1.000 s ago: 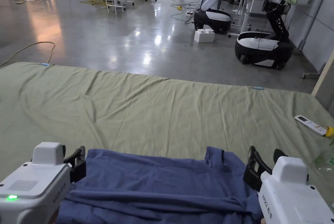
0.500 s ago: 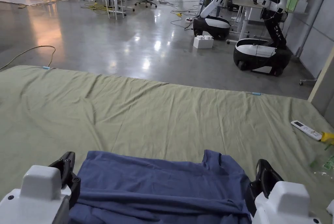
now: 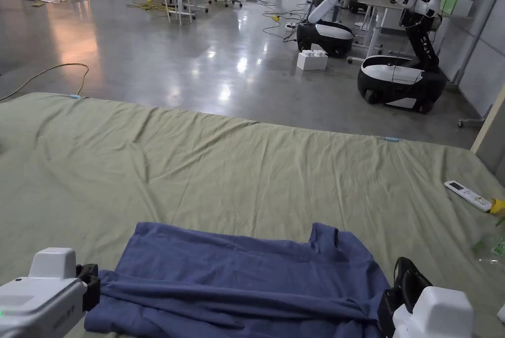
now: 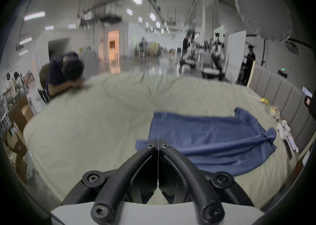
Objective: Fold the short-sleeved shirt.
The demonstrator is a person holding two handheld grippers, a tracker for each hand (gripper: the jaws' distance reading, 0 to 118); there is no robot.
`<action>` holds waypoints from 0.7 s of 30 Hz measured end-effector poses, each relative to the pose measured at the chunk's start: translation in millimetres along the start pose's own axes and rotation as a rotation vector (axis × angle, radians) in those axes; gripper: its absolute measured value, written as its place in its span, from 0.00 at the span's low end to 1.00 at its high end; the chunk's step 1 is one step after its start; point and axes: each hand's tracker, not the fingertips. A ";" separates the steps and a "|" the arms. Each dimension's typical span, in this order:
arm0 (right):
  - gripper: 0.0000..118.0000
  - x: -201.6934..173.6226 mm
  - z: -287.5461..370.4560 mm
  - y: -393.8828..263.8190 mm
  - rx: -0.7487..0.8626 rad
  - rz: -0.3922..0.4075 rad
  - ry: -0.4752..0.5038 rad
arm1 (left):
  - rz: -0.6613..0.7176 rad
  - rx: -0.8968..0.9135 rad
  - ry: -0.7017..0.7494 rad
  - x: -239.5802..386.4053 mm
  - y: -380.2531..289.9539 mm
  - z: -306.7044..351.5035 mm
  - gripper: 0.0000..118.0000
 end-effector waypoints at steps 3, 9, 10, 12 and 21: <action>0.00 2.6 -2.4 -4.0 -0.018 0.000 -0.001 | 0.053 -0.151 -0.015 -12.1 -1.4 -37.6 0.01; 0.00 8.8 -5.9 -14.9 -0.072 -0.004 -0.011 | 0.058 -0.383 0.016 -15.0 -9.8 -93.8 0.54; 0.00 9.8 -6.4 -17.4 -0.080 -0.003 -0.014 | 0.058 -0.434 0.016 -11.6 -11.5 -97.0 0.54; 0.00 12.5 -7.8 -21.9 -0.097 0.001 -0.018 | 0.039 -0.518 0.019 -5.3 -19.6 -111.3 0.54; 0.00 28.5 -12.0 -36.7 -0.158 -0.004 -0.036 | -0.161 -0.485 0.042 34.4 -31.7 -107.9 0.16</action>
